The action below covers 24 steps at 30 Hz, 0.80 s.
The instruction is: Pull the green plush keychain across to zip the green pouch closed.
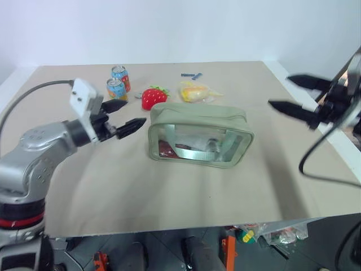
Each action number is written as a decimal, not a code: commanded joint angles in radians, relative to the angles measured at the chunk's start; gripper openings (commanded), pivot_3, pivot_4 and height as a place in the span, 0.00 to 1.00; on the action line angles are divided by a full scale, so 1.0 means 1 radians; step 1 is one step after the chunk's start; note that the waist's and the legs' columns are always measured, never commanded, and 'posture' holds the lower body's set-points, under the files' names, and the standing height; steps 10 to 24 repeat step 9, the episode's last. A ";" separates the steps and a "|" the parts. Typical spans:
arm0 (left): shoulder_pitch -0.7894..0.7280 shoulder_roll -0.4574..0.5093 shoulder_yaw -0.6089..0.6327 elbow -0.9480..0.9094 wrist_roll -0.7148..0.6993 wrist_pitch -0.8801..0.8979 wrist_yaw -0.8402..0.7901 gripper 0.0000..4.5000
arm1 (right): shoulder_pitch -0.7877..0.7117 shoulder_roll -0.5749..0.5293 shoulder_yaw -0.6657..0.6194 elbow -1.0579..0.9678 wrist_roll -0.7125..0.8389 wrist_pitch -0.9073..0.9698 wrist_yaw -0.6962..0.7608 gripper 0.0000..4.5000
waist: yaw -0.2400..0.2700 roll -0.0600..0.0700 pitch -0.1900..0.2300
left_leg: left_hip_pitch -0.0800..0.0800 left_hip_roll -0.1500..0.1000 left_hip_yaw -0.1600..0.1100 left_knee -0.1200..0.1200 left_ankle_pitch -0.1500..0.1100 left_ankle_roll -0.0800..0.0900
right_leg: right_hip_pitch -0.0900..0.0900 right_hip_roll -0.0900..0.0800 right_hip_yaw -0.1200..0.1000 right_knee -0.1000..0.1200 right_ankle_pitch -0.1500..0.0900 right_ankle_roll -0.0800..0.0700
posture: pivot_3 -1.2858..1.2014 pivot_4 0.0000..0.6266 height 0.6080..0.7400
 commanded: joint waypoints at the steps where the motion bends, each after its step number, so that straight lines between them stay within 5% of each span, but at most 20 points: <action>1: 0.131 0.008 0.035 -0.136 0.014 -0.030 0.023 0.98 | 0.131 0.054 -0.125 -0.254 0.206 0.112 -0.092 0.98 | 0.002 0.000 0.000 | -0.001 0.000 0.000 0.000 0.000 0.000 | 0.000 0.000 0.000 0.000 0.000 0.000 | 0.52 0.24 1.00; 9: 0.346 -0.083 -0.044 -0.215 0.123 -0.160 0.091 0.98 | 0.541 0.106 -0.147 -0.493 0.342 0.102 -0.077 0.98 | 0.013 -0.004 -0.002 | 0.005 -0.001 0.002 0.004 0.000 0.000 | 0.007 -0.003 0.001 -0.002 -0.002 -0.001 | 0.52 0.24 1.00; 24: 0.346 -0.083 -0.044 -0.215 0.123 -0.160 0.091 0.98 | 0.541 0.106 -0.147 -0.493 0.342 0.102 -0.077 0.98 | 0.013 -0.004 -0.002 | 0.005 -0.001 0.002 0.004 0.000 0.000 | 0.007 -0.003 0.001 -0.002 -0.002 -0.001 | 0.52 0.24 1.00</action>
